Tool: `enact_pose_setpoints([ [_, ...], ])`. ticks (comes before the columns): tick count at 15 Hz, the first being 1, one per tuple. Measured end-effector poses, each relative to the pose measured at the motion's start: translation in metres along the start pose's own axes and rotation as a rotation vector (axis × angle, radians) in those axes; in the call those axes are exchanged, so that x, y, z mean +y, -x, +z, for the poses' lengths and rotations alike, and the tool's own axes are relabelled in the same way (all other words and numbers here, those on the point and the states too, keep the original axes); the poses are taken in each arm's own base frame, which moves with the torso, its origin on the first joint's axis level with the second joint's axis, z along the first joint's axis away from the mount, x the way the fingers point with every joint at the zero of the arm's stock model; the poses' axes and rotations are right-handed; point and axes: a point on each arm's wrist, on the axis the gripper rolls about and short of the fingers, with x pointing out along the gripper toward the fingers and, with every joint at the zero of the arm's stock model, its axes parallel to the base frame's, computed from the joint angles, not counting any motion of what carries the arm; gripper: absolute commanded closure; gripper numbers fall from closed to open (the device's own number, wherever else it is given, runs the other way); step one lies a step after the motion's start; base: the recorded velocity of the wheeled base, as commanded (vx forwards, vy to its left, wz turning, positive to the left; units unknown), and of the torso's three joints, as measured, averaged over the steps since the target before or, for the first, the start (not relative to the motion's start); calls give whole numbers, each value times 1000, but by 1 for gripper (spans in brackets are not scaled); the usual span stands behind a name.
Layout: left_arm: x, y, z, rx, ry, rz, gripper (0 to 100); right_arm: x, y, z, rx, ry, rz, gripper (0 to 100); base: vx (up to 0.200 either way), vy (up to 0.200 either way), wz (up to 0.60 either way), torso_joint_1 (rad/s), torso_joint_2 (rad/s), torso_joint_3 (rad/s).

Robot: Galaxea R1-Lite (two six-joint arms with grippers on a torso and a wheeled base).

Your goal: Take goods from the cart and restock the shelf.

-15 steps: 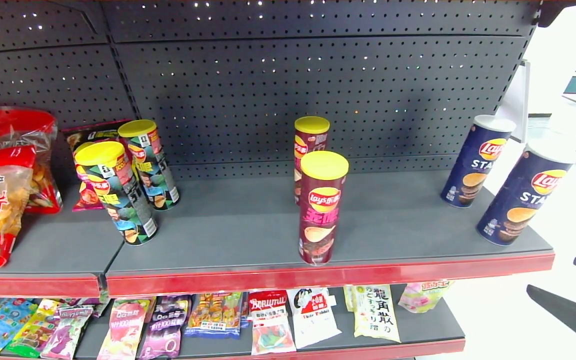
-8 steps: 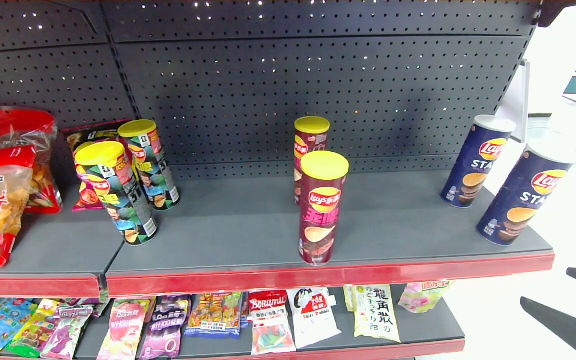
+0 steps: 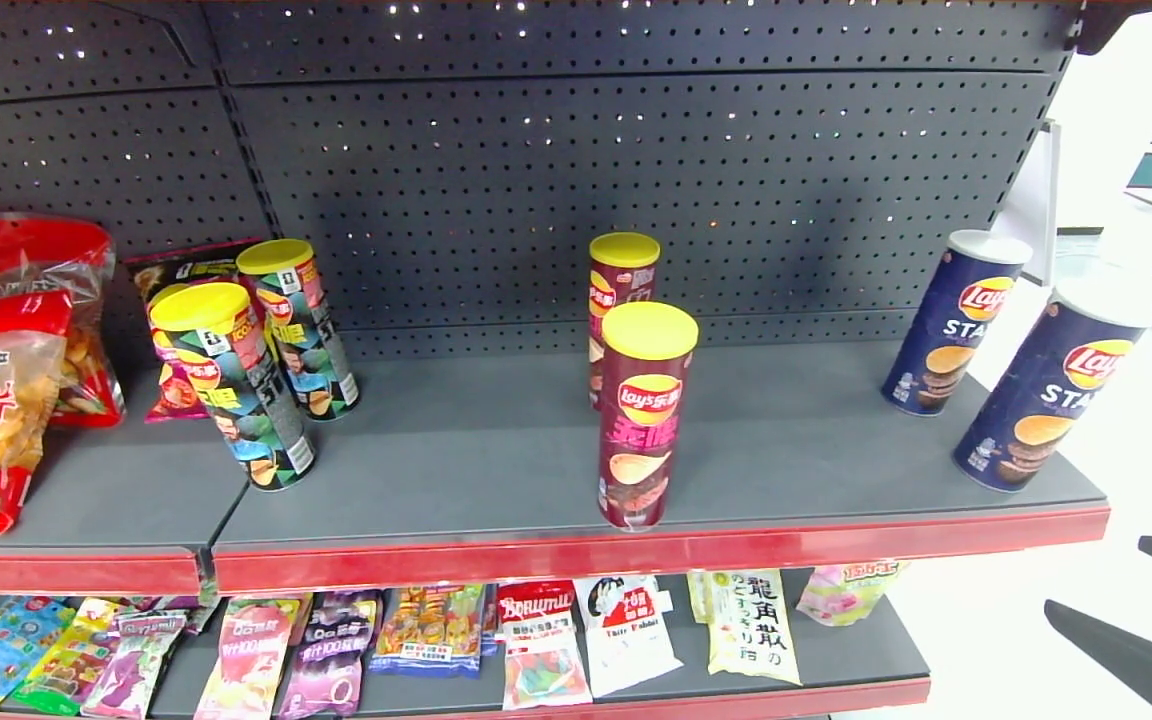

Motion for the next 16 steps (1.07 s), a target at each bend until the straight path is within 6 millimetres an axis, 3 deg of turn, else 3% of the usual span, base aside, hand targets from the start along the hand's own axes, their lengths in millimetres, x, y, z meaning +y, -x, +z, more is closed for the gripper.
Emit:
enact_pose_setpoints([
  [4,-4,0,-5,52,17,-178,0,0,1,-5,8,10,1,0,0,0,0,0,0,0],
  [12,-4,0,-5,49,-6,-157,0,0,-6,-2,36,75,13,0,0,0,0,0,0,0],
  [14,-4,0,-5,49,-6,-157,0,-1,-16,5,61,75,18,0,0,0,0,0,0,0],
  [16,-4,0,-5,49,-6,-157,0,-4,-39,15,116,68,31,0,0,0,0,0,0,0],
])
